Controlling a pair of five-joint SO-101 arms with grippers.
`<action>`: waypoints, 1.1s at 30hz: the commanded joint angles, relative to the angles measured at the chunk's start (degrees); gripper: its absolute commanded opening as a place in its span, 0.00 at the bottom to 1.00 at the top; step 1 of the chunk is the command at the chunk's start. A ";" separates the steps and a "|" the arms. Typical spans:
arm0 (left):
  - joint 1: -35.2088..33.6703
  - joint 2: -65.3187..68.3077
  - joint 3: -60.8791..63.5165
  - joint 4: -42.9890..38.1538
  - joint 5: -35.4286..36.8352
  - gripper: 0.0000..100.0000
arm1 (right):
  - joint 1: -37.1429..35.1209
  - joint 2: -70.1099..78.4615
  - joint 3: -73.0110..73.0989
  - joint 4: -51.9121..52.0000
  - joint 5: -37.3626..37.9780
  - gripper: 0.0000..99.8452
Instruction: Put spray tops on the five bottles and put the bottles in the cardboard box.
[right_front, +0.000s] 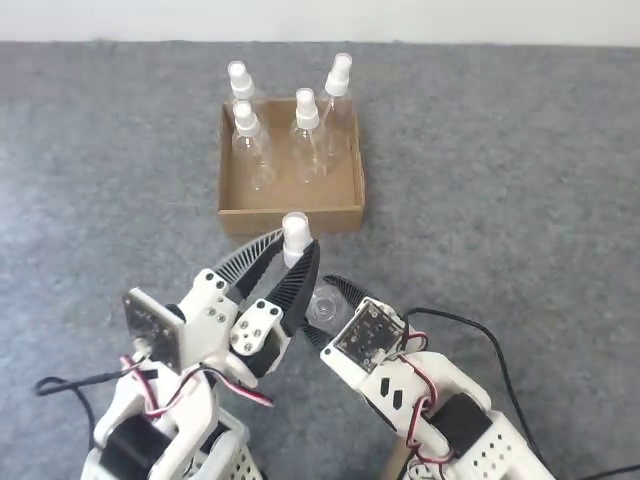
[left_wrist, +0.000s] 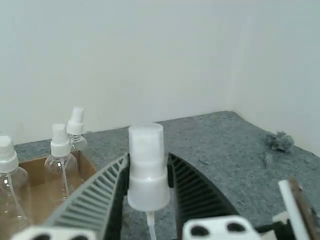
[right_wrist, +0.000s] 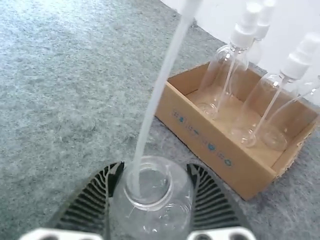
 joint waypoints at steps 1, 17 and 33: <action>0.53 -1.05 0.75 0.18 -0.62 0.02 | 0.92 -0.31 -1.49 -1.10 0.18 0.01; 6.68 -1.05 6.55 -0.97 -6.24 0.02 | 3.12 -0.40 -3.78 1.71 0.26 0.01; 11.69 -1.05 9.36 1.58 -9.49 0.15 | 5.58 -0.40 -4.66 2.15 0.18 0.01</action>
